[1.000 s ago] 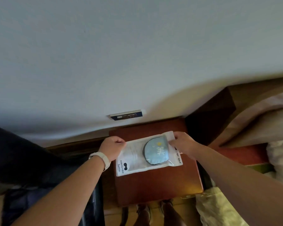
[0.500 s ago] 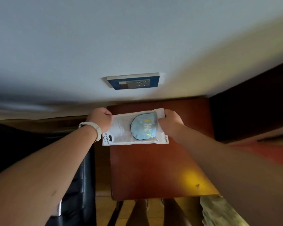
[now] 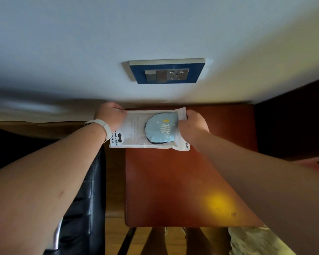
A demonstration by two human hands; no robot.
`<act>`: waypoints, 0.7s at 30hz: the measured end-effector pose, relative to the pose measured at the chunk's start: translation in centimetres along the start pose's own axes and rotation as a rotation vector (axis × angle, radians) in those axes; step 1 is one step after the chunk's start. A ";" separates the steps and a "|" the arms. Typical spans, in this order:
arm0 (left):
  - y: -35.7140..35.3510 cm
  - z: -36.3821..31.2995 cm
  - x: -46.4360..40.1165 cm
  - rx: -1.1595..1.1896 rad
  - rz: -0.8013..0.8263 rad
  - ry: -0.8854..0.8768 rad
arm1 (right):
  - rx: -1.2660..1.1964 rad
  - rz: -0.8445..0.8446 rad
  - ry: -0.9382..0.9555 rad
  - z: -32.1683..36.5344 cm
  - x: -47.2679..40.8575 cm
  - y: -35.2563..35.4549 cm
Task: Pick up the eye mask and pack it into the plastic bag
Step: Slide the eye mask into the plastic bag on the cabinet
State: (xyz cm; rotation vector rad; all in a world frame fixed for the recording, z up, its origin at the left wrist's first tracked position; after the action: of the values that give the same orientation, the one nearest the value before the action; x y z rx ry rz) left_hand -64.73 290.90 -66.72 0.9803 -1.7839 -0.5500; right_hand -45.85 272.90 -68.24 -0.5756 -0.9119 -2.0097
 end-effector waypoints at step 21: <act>-6.7 -1.7 9.1 -0.729 -0.017 -0.761 | 0.676 0.124 0.631 0.6 4.7 -2.0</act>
State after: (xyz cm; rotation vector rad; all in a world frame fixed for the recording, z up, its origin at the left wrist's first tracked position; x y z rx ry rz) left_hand -62.35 279.79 -65.99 0.2689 -1.9466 -1.6016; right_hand -50.00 271.77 -65.49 0.3541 -1.0290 -1.4835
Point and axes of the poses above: each hand's wrist, its own x-axis away from the middle knuckle, its own y-axis out of the back of the hand, z = x × y, the point moved 3 cm from there along -x, towards the middle knuckle, and after that the axes turned 7 degrees about -x, right-handed, at the moved point
